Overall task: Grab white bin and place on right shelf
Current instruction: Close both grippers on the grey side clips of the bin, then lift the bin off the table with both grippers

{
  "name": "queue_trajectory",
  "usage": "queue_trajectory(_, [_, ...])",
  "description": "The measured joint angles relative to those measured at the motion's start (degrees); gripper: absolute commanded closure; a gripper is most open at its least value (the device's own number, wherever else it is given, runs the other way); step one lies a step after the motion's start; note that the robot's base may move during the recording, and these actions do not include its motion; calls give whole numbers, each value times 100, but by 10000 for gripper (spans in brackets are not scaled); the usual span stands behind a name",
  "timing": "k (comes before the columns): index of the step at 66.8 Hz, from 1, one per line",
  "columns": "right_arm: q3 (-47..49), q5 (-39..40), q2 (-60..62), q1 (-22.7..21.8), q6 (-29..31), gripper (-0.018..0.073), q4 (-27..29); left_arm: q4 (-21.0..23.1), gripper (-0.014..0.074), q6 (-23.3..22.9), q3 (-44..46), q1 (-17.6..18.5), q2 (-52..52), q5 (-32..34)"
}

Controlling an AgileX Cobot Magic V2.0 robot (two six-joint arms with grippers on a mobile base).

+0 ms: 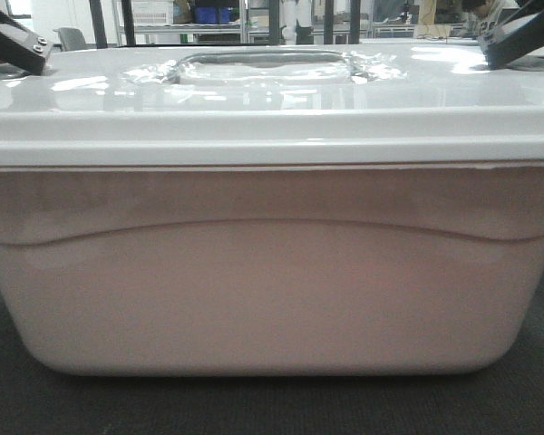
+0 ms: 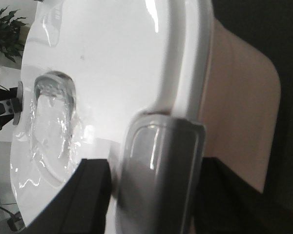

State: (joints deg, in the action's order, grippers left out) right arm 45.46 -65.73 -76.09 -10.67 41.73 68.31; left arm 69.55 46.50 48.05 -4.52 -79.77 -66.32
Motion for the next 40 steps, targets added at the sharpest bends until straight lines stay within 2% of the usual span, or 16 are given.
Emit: queue_trajectory(40, [0, 0, 0, -22, 0, 159, 0, 45, 454, -56, 0, -13, -12, 0])
